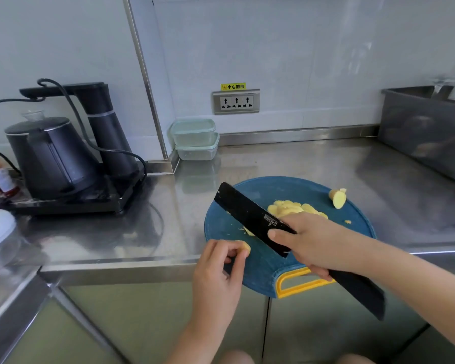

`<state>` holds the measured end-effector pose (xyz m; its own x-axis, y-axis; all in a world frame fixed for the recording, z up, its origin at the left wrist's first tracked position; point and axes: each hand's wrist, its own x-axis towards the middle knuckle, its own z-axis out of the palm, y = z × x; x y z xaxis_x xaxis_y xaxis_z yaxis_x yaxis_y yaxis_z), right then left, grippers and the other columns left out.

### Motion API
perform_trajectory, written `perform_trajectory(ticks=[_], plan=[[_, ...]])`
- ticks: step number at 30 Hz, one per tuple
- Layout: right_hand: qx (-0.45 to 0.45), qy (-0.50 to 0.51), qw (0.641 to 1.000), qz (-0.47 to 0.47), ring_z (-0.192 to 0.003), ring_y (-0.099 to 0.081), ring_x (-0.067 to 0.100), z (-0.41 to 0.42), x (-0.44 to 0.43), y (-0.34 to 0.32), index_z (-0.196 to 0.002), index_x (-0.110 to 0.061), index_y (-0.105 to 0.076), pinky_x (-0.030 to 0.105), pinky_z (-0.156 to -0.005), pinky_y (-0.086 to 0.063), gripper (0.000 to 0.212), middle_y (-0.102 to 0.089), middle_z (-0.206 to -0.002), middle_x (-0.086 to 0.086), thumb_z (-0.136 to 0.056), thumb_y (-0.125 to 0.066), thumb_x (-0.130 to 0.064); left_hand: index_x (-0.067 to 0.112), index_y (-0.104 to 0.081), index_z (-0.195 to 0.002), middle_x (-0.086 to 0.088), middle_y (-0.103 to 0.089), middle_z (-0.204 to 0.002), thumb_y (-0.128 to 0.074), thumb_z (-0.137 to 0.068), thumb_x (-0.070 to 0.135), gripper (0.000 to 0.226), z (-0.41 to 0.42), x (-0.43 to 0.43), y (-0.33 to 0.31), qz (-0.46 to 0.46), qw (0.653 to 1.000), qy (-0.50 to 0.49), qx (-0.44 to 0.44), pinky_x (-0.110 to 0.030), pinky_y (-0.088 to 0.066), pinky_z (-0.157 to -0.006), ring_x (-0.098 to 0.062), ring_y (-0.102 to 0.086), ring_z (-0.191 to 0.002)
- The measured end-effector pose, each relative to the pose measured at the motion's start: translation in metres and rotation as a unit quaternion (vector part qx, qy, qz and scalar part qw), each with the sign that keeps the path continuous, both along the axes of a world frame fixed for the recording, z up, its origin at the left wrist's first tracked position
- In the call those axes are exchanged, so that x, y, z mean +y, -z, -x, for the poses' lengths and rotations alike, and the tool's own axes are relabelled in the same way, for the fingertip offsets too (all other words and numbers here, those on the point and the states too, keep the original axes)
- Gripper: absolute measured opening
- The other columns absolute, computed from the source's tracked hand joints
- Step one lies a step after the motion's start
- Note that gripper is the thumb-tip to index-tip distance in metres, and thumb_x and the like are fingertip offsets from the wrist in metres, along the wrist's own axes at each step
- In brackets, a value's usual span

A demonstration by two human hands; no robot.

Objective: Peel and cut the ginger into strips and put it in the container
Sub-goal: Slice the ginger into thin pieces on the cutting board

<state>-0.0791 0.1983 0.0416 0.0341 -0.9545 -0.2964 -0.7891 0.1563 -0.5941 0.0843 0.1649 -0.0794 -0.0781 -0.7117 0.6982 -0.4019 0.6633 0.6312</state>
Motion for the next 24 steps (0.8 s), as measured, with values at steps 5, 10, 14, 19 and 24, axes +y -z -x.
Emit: perform_trajectory(ticks=[5,10,14,19,24], plan=[[0.060,-0.031,0.996,0.057,-0.029,-0.044,-0.001,-0.014,0.005,0.006,-0.092,-0.011,-0.052,0.014,-0.034,-0.032,0.033,-0.043,-0.063,-0.001,-0.103,-0.034,-0.036,0.013,-0.066,-0.083,0.012,-0.058,-0.082,-0.070,-0.082,0.010,0.005,-0.001,-0.001,0.001,-0.003,1.000,-0.005,0.000,-0.005,-0.041,-0.067,0.003,-0.056,-0.075],[0.107,-0.046,0.991,0.069,-0.047,-0.047,0.004,-0.015,0.002,0.011,-0.097,-0.011,-0.055,0.014,-0.041,-0.036,0.034,-0.046,-0.069,-0.003,-0.103,-0.033,-0.037,0.009,-0.065,-0.079,0.009,-0.058,-0.080,-0.070,-0.083,0.013,0.007,-0.001,-0.001,0.001,0.009,1.000,-0.014,-0.015,-0.004,-0.039,-0.066,0.006,-0.053,-0.075],[0.141,-0.057,0.984,0.092,-0.062,-0.044,0.010,-0.015,0.001,0.014,-0.093,-0.014,-0.053,0.020,-0.051,-0.034,0.032,-0.047,-0.072,-0.003,-0.103,-0.034,-0.037,0.010,-0.065,-0.079,0.008,-0.058,-0.080,-0.066,-0.082,0.015,0.006,0.000,-0.002,0.000,0.008,1.000,-0.015,-0.025,-0.003,-0.039,-0.066,0.005,-0.053,-0.076],[0.160,-0.069,0.980,0.099,-0.062,-0.044,0.011,-0.014,0.000,0.014,-0.091,-0.017,-0.051,0.020,-0.051,-0.035,0.030,-0.047,-0.071,-0.003,-0.103,-0.033,-0.037,0.010,-0.065,-0.080,0.007,-0.059,-0.081,-0.071,-0.081,0.009,0.006,-0.001,-0.002,0.000,0.010,0.999,-0.017,-0.031,-0.003,-0.039,-0.066,0.003,-0.053,-0.076],[0.173,-0.080,0.978,0.086,-0.060,-0.041,0.010,-0.016,-0.001,0.016,-0.096,-0.014,-0.050,0.020,-0.050,-0.032,0.031,-0.044,-0.071,-0.004,-0.104,-0.030,-0.036,0.007,-0.064,-0.076,0.004,-0.061,-0.079,-0.073,-0.079,0.004,0.010,-0.002,-0.003,0.001,0.019,0.999,-0.019,-0.035,-0.003,-0.039,-0.067,0.004,-0.053,-0.075]])
